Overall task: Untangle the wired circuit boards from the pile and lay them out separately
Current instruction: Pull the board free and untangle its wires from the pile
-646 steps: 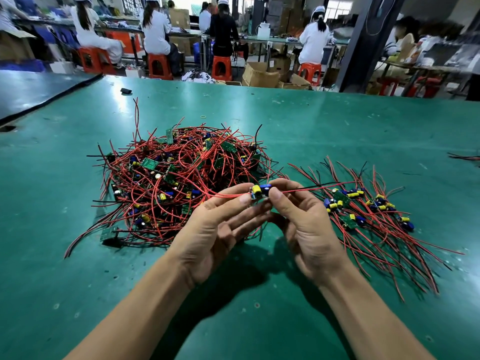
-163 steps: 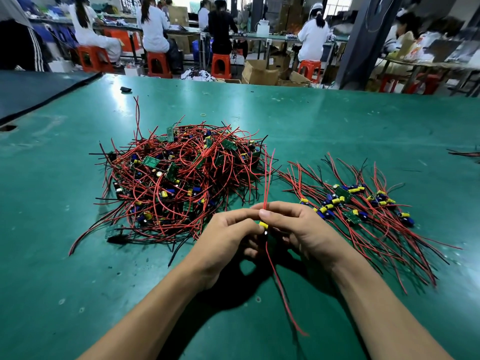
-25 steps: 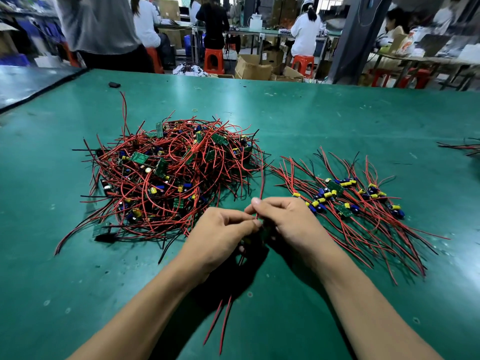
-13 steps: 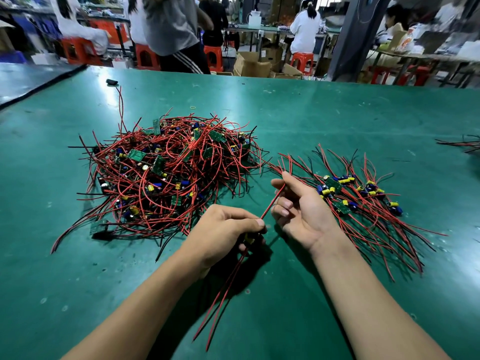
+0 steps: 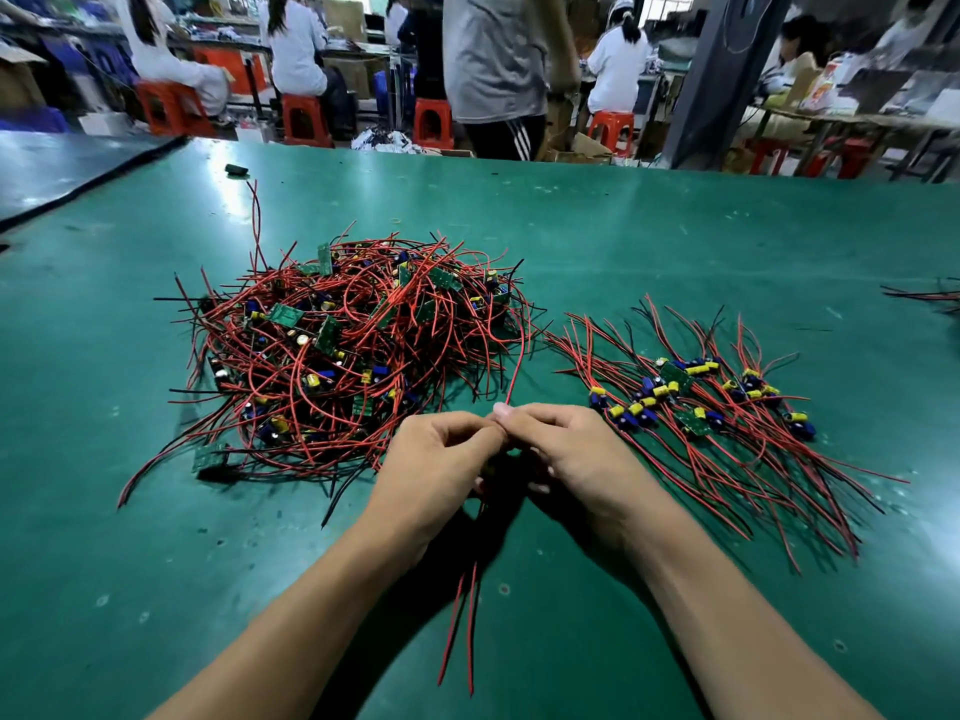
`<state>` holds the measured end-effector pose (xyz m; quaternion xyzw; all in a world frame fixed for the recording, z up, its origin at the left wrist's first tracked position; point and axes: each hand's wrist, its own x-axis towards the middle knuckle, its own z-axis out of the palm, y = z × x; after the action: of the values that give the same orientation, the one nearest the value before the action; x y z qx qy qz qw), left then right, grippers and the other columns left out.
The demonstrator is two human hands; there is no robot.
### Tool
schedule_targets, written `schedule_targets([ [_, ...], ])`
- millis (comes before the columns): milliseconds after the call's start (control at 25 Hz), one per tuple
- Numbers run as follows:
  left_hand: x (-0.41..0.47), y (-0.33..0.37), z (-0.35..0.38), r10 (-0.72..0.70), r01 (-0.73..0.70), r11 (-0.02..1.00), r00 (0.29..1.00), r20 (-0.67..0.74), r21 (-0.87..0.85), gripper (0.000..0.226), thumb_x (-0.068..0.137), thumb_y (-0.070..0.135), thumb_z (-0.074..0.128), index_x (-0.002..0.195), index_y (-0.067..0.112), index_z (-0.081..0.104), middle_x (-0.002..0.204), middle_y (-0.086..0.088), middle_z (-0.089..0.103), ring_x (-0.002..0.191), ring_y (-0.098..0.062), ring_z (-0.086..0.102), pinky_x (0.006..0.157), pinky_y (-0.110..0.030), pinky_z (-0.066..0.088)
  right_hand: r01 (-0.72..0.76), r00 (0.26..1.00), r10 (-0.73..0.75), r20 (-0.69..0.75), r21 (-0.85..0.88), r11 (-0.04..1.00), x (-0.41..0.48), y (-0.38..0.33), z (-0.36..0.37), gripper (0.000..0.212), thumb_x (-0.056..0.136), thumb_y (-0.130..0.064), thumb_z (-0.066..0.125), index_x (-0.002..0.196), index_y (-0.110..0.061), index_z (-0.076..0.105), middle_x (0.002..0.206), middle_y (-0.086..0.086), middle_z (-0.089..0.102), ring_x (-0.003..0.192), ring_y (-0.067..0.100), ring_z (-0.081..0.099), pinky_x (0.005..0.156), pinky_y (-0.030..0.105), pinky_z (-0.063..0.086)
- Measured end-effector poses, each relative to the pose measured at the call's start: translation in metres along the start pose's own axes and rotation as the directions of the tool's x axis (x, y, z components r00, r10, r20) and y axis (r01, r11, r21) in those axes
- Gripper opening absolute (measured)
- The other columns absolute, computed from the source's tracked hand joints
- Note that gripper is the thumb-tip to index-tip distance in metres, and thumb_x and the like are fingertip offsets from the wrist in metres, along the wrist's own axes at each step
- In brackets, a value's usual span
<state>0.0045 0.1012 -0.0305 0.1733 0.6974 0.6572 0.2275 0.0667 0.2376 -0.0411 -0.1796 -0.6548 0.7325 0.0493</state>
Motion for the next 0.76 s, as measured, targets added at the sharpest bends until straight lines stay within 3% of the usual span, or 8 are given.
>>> schedule_targets([
  [160,-0.006,-0.002,0.001,0.194,-0.160,0.921,0.979,-0.064,0.356,0.017,0.086,0.019,0.069,0.071,0.015,0.077,0.060,0.003,0.071,0.052,-0.006,0.061,0.056,-0.020,0.048,-0.016,0.992,0.011,-0.126,-0.041,0.999,0.000,0.001,0.010,0.022,0.089,-0.027,0.071,0.072,-0.013,0.074,0.056,0.005,0.038,0.043,0.013,0.032,0.043,0.022,0.021],
  [240,-0.008,-0.002,0.006,0.264,-0.198,0.861,0.961,-0.080,0.467,0.017,0.085,0.020,0.069,0.071,0.012,0.075,0.060,0.001,0.069,0.056,-0.013,0.062,0.059,-0.026,0.049,-0.024,0.977,0.022,-0.213,-0.009,1.000,0.003,-0.002,0.009,0.027,0.091,-0.018,0.068,0.066,-0.011,0.074,0.050,-0.001,0.037,0.039,0.009,0.032,0.038,0.018,0.023],
  [360,-0.006,0.001,0.007,0.235,-0.176,0.869,0.969,-0.072,0.462,0.017,0.085,0.021,0.070,0.071,0.014,0.075,0.061,-0.004,0.069,0.060,-0.021,0.063,0.062,-0.031,0.050,-0.003,0.965,0.034,-0.260,0.119,0.993,0.007,-0.003,0.012,0.027,0.095,-0.013,0.063,0.071,-0.004,0.073,0.049,-0.005,0.038,0.038,0.006,0.031,0.034,0.017,0.024],
  [520,-0.007,0.004,0.002,0.159,-0.136,0.911,0.987,-0.028,0.390,0.018,0.083,0.018,0.072,0.067,0.012,0.075,0.061,-0.005,0.070,0.054,-0.011,0.059,0.055,-0.022,0.046,-0.001,0.945,0.124,-0.301,0.379,0.925,0.014,-0.009,0.005,0.023,0.097,-0.011,0.059,0.081,0.002,0.070,0.059,-0.003,0.037,0.039,0.005,0.027,0.033,0.018,0.023],
  [760,-0.007,0.006,0.001,0.102,-0.094,0.932,0.995,-0.005,0.350,0.017,0.083,0.019,0.073,0.067,0.012,0.076,0.064,-0.010,0.070,0.053,-0.010,0.058,0.051,-0.014,0.045,-0.017,0.954,0.203,-0.219,0.639,0.769,0.017,-0.022,-0.017,0.030,0.102,-0.017,0.052,0.083,0.002,0.067,0.061,-0.002,0.038,0.035,0.003,0.028,0.031,0.015,0.022],
])
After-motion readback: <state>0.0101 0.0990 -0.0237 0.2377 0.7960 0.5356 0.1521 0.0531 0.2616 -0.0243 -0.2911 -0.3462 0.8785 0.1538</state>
